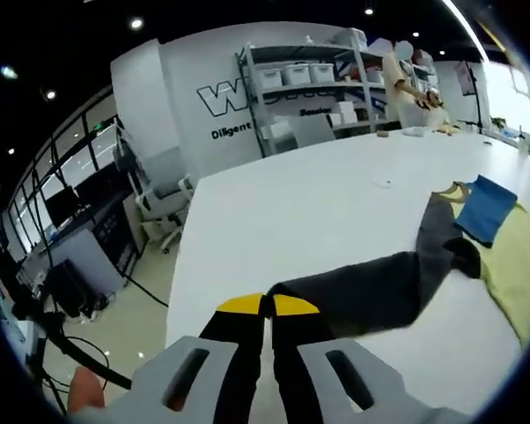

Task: Fold the garment on the visible template until the final outline fits inside the template.

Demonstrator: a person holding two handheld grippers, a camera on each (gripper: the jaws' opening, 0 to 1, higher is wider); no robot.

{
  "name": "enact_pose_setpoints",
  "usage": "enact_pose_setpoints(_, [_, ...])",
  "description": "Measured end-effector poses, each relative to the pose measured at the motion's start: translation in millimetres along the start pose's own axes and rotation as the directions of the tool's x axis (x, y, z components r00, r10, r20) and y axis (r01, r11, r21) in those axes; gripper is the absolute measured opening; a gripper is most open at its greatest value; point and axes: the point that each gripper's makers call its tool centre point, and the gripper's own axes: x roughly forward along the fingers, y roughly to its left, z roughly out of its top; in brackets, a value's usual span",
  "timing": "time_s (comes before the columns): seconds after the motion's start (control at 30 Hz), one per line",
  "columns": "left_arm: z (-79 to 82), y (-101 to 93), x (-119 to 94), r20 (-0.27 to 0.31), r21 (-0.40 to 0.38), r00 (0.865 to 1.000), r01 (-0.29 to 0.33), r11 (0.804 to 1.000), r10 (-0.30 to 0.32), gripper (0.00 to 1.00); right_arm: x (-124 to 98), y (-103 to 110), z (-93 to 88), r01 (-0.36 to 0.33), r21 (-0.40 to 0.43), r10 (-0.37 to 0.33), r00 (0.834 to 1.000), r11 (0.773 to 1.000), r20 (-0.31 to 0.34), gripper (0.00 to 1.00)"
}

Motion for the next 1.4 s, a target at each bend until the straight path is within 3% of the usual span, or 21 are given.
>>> enact_pose_setpoints(0.4, [-1.8,10.0,-35.7,-0.034,-0.073,0.999,-0.006,0.997,0.003,0.0,-0.5,4.5,4.7,-0.014,-0.001,0.014,1.0,1.0,0.015,0.46])
enact_pose_setpoints(0.63, [4.8,3.3,-55.7,-0.012,-0.075,1.0,-0.005,0.997,0.004,0.0,-1.7,6.4,7.6,-0.023,-0.001,0.023,0.999,1.0,0.024,0.44])
enact_pose_setpoints(1.0, [0.6,5.2,-86.1,-0.087,-0.163,0.996,-0.022,0.986,0.008,0.0,-2.0,9.5,11.1,-0.04,-0.002,0.04,0.999,0.999,0.034,0.43])
enact_pose_setpoints(1.2, [-3.7,4.7,-97.5,-0.125,-0.252,0.992,-0.043,0.967,0.011,0.0,-1.6,11.1,11.0,-0.047,-0.005,0.047,0.998,0.999,0.033,0.42])
enact_pose_setpoints(1.33, [-6.1,2.5,-100.9,-0.152,-0.34,0.988,-0.048,0.939,-0.005,0.0,-1.6,10.6,10.0,-0.048,-0.007,0.048,0.998,0.999,0.03,0.42])
enact_pose_setpoints(1.4, [-4.7,3.0,-102.4,-0.15,-0.352,0.989,-0.048,0.935,-0.005,0.0,-1.8,10.1,10.1,-0.047,-0.007,0.047,0.998,0.999,0.03,0.42])
